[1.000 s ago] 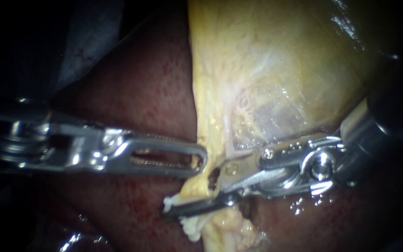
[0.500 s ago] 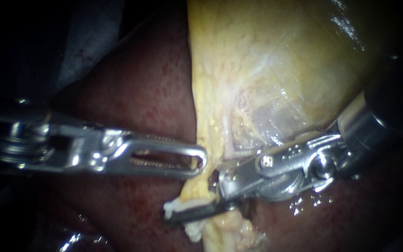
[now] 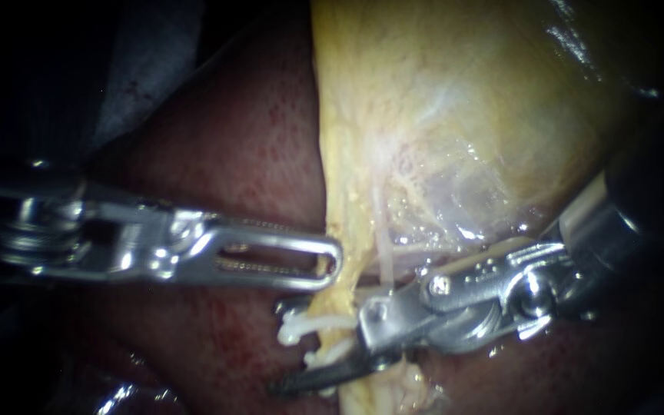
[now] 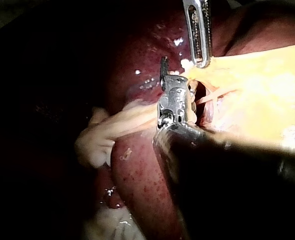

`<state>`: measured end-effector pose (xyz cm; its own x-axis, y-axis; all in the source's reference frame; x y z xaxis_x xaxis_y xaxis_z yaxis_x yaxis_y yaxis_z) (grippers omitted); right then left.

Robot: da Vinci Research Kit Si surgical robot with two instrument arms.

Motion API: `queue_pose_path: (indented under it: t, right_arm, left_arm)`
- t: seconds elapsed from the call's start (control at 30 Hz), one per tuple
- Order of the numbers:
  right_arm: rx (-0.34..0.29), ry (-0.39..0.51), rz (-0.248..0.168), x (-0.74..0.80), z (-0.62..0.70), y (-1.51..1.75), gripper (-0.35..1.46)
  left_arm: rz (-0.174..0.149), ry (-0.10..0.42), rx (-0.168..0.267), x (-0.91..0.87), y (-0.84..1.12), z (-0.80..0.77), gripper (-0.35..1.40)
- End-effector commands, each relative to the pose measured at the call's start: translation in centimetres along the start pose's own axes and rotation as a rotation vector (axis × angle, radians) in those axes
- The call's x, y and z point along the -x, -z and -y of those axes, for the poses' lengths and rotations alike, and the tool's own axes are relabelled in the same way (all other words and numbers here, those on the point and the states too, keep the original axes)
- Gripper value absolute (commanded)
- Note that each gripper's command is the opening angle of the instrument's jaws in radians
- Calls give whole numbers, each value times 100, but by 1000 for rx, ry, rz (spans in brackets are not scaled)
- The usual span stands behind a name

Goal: Going back third clip left tube

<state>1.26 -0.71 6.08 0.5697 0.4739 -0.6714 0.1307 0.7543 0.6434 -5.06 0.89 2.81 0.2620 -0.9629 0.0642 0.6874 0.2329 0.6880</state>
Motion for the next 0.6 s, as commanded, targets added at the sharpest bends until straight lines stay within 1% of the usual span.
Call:
queue_pose_path:
  t: [0.03, 0.2, 0.33, 0.43, 0.5, 0.6]
  right_arm:
    - [0, -2, -1, 0, -2, 5, 50]
    - [16, -13, -11, -1, -8, 24, 50]
    - [25, -20, -18, -5, -9, 43, 50]
    - [36, -27, -32, -9, -9, 58, 50]
    - [37, -31, -50, -12, -9, 69, 50]
    - [44, -37, -59, -13, -8, 85, 50]
  left_arm:
    - [0, 0, 0, 0, 0, 0, -35]
    - [0, 0, 0, 0, 0, 0, -35]
    - [0, 0, 0, 0, 0, 0, -35]
    - [0, 0, 0, 0, 0, 0, -35]
    - [0, 0, 0, -1, 0, 0, -35]
    - [0, 0, 0, -1, 0, 0, -35]
